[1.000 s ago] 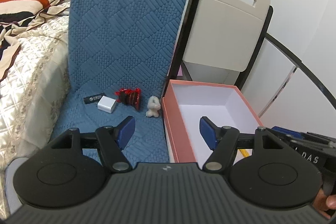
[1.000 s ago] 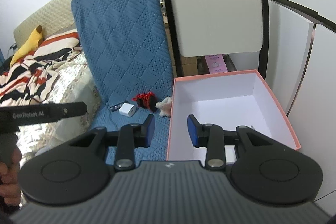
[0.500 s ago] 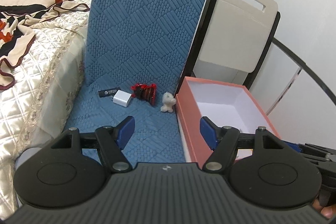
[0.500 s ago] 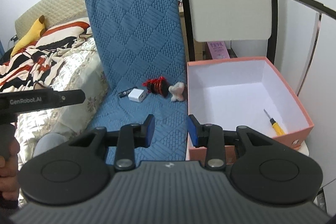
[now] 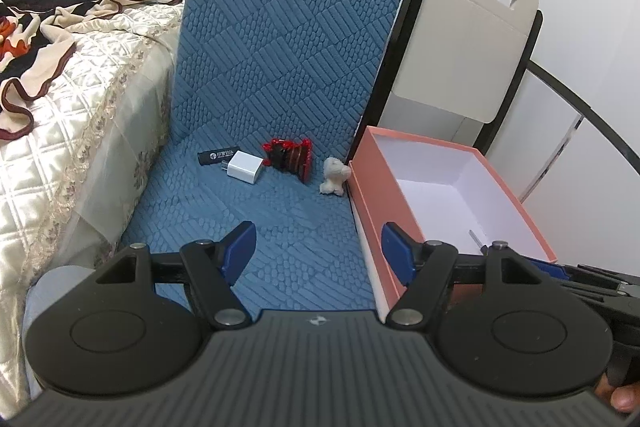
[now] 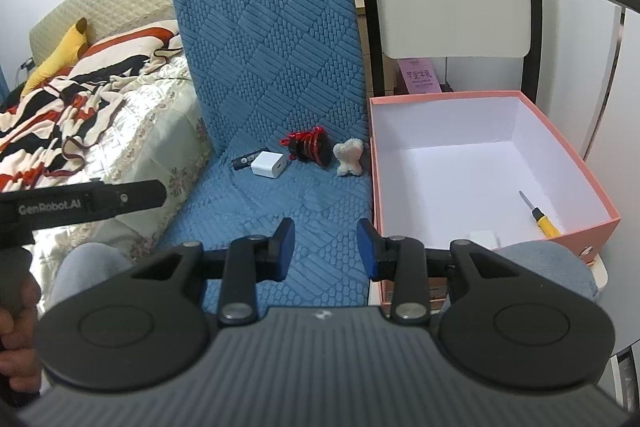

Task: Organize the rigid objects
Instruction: 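Withdraw both open grippers from the pink box back toward the cushion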

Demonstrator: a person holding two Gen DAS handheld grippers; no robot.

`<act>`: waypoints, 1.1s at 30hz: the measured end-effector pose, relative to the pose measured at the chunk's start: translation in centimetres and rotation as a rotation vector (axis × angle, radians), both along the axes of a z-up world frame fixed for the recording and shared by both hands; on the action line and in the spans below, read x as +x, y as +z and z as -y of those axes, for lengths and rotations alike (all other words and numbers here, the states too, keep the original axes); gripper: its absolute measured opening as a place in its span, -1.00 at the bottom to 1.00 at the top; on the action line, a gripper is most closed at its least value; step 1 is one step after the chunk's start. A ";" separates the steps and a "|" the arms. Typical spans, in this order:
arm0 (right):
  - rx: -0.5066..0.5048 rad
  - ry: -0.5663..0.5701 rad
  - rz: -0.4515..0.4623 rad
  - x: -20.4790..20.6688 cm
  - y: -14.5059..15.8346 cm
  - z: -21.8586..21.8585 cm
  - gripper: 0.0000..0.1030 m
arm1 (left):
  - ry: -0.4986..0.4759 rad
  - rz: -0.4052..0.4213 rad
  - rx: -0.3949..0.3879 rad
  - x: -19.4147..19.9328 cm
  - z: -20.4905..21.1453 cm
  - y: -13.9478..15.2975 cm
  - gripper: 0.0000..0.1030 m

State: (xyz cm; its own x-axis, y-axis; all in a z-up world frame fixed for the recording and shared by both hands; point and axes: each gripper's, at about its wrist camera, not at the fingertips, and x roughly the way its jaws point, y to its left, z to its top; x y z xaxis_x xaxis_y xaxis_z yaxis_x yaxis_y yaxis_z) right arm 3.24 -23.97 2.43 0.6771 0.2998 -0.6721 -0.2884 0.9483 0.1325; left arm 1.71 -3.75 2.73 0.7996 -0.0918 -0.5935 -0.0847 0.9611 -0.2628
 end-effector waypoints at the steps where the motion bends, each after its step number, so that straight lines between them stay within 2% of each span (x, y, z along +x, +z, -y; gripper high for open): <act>1: 0.002 -0.006 -0.005 0.0 -0.2 -0.1 -0.28 | 0.005 -0.006 0.003 0.2 -0.1 -0.4 0.44; 14: -0.006 0.011 -0.029 2.3 -3.5 -1.2 -0.26 | 0.046 -0.046 0.010 4.0 -2.6 -4.1 0.50; 16: -0.010 0.013 -0.027 2.8 -4.1 -1.5 0.05 | 0.054 -0.041 0.007 5.2 -3.0 -5.0 0.50; 19: -0.007 0.005 -0.018 3.3 -4.7 -2.0 0.37 | 0.062 -0.028 -0.025 6.9 -3.9 -6.6 0.52; 23: -0.025 0.016 -0.006 4.1 -5.8 -3.0 0.40 | 0.079 -0.019 -0.108 8.7 -5.0 -9.2 0.54; 29: -0.040 0.002 0.017 5.9 -7.1 -4.5 0.40 | 0.086 -0.048 -0.049 11.7 -5.7 -10.6 0.59; 33: -0.041 -0.006 0.044 6.7 -7.6 -5.8 0.39 | 0.057 -0.052 -0.051 14.1 -6.7 -11.2 0.59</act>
State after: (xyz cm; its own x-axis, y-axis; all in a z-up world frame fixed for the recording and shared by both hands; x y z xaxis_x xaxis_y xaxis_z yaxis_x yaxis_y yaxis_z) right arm 9.93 -18.16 -5.15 0.7078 0.2686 -0.6534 -0.2878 0.9543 0.0805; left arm 15.80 2.92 -8.52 0.7726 -0.0781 -0.6300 -0.1538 0.9398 -0.3051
